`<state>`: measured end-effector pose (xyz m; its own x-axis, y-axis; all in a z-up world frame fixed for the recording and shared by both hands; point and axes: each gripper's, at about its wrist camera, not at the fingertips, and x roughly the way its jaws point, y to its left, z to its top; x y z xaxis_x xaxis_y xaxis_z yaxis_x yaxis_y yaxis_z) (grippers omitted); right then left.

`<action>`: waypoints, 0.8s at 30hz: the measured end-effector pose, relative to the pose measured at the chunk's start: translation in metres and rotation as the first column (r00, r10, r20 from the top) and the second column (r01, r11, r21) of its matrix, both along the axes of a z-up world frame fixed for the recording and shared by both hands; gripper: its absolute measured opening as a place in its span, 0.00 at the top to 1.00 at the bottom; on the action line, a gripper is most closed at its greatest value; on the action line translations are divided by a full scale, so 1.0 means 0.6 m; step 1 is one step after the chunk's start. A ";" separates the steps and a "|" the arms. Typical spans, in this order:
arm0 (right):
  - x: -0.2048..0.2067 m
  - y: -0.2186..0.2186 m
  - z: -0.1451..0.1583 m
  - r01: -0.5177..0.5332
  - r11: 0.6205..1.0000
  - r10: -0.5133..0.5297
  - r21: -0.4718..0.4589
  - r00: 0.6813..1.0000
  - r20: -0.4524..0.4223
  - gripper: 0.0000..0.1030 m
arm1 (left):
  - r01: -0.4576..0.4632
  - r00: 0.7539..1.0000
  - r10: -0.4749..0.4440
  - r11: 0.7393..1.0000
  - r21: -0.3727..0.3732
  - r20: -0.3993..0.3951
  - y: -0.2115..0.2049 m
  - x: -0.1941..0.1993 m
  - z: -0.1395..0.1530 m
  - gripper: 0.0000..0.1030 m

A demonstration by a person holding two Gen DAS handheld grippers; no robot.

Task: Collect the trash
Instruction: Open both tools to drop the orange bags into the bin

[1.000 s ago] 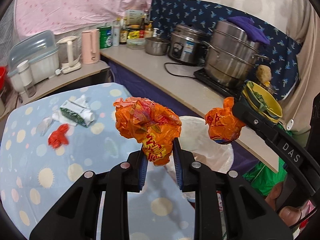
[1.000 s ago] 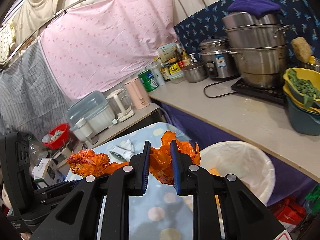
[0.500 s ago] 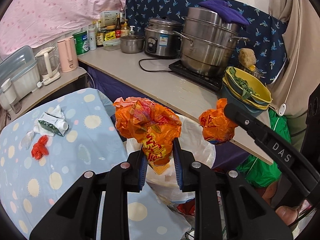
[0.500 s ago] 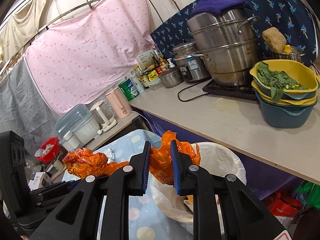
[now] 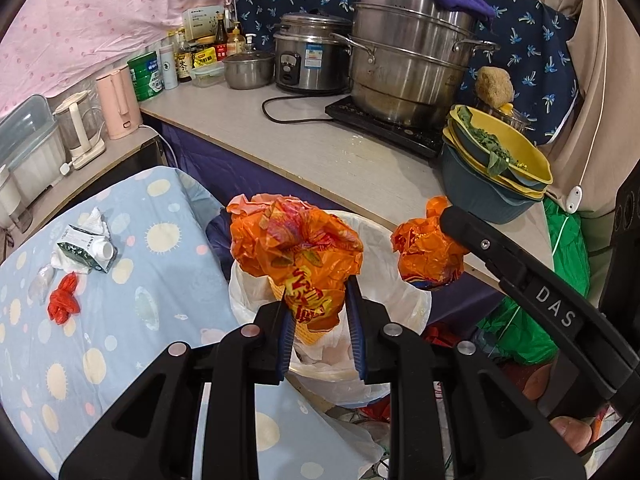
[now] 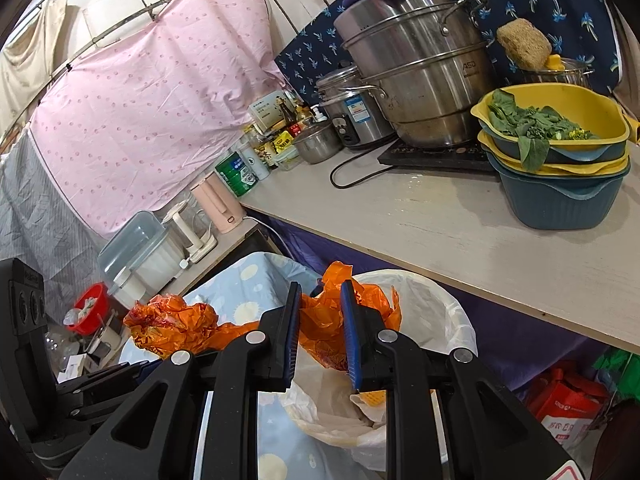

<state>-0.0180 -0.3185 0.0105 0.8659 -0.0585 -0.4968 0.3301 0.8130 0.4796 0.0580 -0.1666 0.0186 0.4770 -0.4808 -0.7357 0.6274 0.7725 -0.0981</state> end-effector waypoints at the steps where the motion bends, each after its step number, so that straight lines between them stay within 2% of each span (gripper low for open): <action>1: 0.002 -0.002 -0.004 0.004 1.000 -0.004 0.000 1.000 -0.004 0.81 | 0.000 1.000 0.000 1.000 0.006 -0.004 -0.004 0.002 -0.004 0.77; 6: 0.014 -0.010 -0.019 0.009 1.000 -0.009 0.005 1.000 -0.025 0.81 | -0.001 1.000 0.001 1.000 0.023 -0.018 -0.017 0.012 -0.018 0.77; 10: 0.019 -0.014 -0.023 0.024 1.000 -0.023 0.003 0.999 -0.030 0.76 | 0.000 1.000 0.000 0.999 0.036 -0.012 -0.026 0.016 -0.024 0.69; 15: 0.014 -0.023 -0.020 0.052 0.999 -0.052 0.010 0.999 -0.018 0.60 | -0.027 0.999 0.028 0.999 0.044 -0.024 -0.027 0.025 -0.030 0.65; 17: 0.012 -0.023 -0.018 0.056 0.998 -0.056 0.006 0.998 -0.015 0.60 | -0.033 0.999 0.034 0.999 0.044 -0.024 -0.026 0.026 -0.030 0.61; 24: 0.013 -0.019 -0.016 0.052 0.999 -0.052 0.006 0.999 -0.018 0.59 | -0.035 0.999 0.036 0.998 0.045 -0.019 -0.023 0.026 -0.028 0.61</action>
<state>-0.0103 -0.3299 0.0007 0.8529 -0.0996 -0.5124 0.3801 0.7914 0.4789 0.0736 -0.1803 0.0017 0.4784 -0.4306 -0.7653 0.5979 0.7980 -0.0753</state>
